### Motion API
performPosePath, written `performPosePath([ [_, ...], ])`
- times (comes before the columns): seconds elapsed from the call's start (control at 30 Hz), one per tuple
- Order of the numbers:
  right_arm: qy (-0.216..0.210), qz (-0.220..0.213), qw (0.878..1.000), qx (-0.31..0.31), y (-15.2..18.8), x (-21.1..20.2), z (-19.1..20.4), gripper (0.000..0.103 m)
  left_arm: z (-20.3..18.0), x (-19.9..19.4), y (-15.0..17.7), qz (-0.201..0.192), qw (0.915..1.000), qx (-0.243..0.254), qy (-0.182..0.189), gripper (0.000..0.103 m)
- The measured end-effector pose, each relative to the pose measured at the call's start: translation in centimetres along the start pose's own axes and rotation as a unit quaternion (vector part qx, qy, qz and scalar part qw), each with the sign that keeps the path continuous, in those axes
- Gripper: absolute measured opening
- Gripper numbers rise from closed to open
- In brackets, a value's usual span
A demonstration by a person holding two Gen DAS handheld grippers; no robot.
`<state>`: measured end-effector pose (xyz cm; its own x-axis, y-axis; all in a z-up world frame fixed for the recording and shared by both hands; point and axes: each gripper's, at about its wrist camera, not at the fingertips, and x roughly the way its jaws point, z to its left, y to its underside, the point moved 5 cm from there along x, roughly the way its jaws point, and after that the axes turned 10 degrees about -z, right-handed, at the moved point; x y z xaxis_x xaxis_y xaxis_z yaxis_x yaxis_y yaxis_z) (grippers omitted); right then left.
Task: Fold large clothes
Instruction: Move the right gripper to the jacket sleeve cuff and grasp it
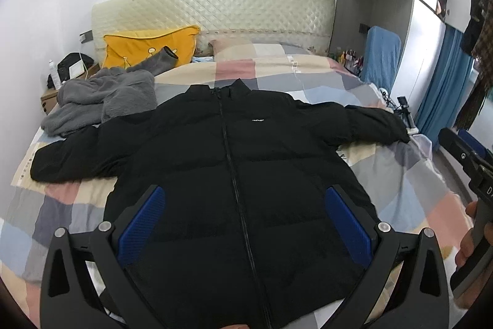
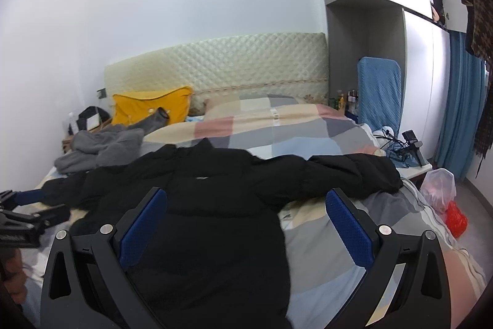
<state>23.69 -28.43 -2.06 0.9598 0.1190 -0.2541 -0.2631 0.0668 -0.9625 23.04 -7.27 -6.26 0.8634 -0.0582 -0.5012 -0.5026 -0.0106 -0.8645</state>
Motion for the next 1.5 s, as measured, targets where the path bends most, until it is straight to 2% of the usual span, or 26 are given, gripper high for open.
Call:
performPosePath([
  [0.13, 0.016, -0.006, 1.000, 0.006, 1.0, 2.8, -2.0, 0.103, -0.1, 3.2, -0.3, -0.003, 0.9999, 0.001, 0.016, 0.103],
  [0.33, 0.033, 0.003, 0.999, 0.025, 2.0, 5.4, -4.5, 0.103, 1.7, 6.8, 0.5, -0.005, 1.0000, -0.002, 0.003, 0.103],
  [0.57, 0.056, 0.002, 0.998, 0.007, 1.6, 9.2, -6.8, 0.103, 4.7, 9.9, 1.9, 0.017, 0.9988, -0.044, 0.008, 0.103],
  [0.77, 0.077, 0.009, 0.997, 0.003, 2.6, 13.0, -9.7, 0.103, 5.6, 11.8, 3.7, 0.037, 0.9984, -0.044, -0.005, 0.103],
  [0.9, 0.095, 0.021, 0.995, 0.037, 4.5, 15.6, -12.9, 0.103, 6.2, 12.4, 4.6, 0.028, 0.9984, -0.047, -0.012, 0.103],
  [1.03, 0.103, 0.049, 0.987, 0.118, 8.0, 18.5, -17.1, 0.103, 6.5, 13.3, 5.2, 0.013, 0.9988, -0.034, -0.033, 0.103],
  [1.2, 0.104, 0.073, 0.978, 0.167, 9.9, 20.7, -20.9, 0.103, 7.2, 13.5, 5.7, 0.023, 0.9981, -0.047, -0.031, 0.103],
  [1.3, 0.100, 0.089, 0.976, 0.170, 10.7, 21.2, -22.5, 0.103, 7.3, 13.7, 6.3, 0.031, 0.9977, -0.052, -0.030, 0.103],
  [1.4, 0.103, 0.097, 0.967, 0.211, 11.7, 21.7, -25.8, 0.103, 7.2, 14.1, 7.4, 0.056, 0.9954, -0.077, -0.006, 0.103],
  [1.5, 0.127, 0.091, 0.954, 0.254, 12.1, 22.3, -30.0, 0.103, 6.8, 14.5, 7.8, 0.066, 0.9949, -0.076, -0.008, 0.103],
])
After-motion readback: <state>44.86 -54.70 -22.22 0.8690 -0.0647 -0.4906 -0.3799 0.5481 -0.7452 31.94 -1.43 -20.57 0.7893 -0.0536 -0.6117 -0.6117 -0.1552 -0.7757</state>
